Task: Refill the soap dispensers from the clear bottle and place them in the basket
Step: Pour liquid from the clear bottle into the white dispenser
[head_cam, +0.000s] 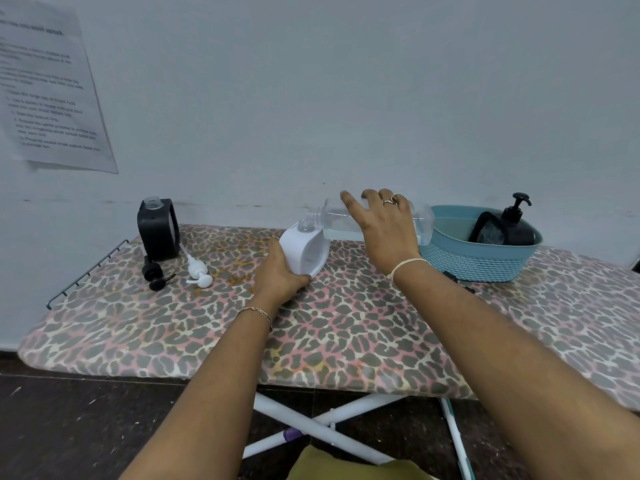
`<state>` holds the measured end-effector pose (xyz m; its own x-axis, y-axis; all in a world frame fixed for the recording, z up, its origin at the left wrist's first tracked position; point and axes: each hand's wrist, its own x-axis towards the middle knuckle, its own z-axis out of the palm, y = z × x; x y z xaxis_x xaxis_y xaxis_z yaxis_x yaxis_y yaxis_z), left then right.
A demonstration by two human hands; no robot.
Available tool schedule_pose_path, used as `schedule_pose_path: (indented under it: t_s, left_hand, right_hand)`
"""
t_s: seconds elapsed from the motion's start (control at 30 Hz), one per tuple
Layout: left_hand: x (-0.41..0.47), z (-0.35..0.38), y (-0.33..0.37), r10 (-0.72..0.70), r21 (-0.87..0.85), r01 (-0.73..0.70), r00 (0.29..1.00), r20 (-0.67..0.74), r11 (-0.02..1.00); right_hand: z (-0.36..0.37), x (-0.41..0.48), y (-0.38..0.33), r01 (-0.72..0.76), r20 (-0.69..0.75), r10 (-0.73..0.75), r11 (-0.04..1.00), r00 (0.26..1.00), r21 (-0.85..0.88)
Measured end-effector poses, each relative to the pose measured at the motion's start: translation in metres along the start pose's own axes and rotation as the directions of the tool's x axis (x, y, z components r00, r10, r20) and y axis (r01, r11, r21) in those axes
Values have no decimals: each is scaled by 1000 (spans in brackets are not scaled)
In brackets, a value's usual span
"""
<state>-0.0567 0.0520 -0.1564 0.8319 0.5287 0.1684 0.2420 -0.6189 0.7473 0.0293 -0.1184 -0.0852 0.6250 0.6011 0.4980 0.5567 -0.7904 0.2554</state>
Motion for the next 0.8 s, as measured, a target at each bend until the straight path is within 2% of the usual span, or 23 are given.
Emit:
schedule_pose_path:
  t_s: [0.8]
  left_hand:
    - [4, 4, -7, -13, -13, 12, 1000, -27, 1000]
  right_hand:
    - [-1, 0, -1, 5, 2, -5, 1000, 1000, 1]
